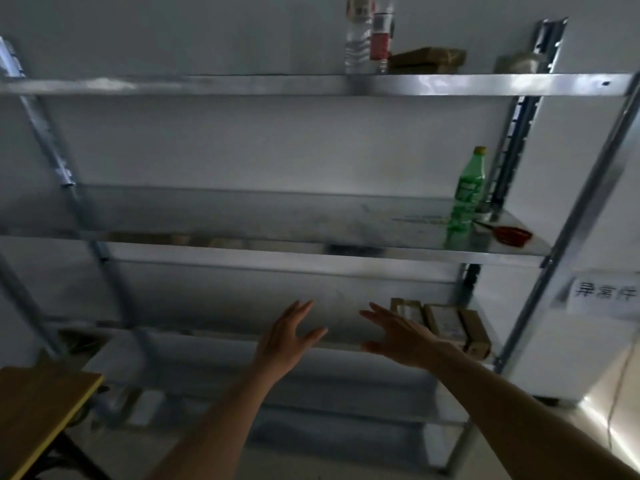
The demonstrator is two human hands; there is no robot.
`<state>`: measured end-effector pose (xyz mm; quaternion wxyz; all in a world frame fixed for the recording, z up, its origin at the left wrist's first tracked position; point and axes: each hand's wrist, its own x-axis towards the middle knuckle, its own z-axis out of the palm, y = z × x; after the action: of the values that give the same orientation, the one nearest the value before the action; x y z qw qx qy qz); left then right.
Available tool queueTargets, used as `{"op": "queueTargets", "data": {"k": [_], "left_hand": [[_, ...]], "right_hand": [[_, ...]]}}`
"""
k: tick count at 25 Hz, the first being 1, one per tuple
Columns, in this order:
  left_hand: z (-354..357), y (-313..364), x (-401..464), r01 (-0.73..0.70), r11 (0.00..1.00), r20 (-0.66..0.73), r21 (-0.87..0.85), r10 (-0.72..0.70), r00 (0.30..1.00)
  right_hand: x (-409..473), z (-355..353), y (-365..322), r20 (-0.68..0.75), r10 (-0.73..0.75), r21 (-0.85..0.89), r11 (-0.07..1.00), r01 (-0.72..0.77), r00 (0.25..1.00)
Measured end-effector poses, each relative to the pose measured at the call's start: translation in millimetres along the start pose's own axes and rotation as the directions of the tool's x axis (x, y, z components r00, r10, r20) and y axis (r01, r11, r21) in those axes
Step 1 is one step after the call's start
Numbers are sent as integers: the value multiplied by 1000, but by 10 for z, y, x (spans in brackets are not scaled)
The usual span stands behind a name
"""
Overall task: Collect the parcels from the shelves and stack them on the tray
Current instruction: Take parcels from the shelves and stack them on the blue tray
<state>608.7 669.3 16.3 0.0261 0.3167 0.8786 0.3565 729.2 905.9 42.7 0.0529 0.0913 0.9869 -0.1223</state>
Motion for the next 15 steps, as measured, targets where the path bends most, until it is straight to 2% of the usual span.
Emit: {"op": "queueTargets", "data": {"k": [2, 6, 15], "left_hand": [[305, 193, 141, -23, 1000, 40, -16, 24, 999], [777, 372, 414, -40, 998, 98, -42, 44, 994], [1758, 149, 1300, -50, 995, 279, -91, 74, 957]], "right_hand": [[-62, -19, 338, -20, 45, -20, 999, -45, 999], [-95, 29, 861, -10, 102, 44, 994, -102, 995], [365, 426, 1753, 40, 223, 78, 971, -226, 974]]}}
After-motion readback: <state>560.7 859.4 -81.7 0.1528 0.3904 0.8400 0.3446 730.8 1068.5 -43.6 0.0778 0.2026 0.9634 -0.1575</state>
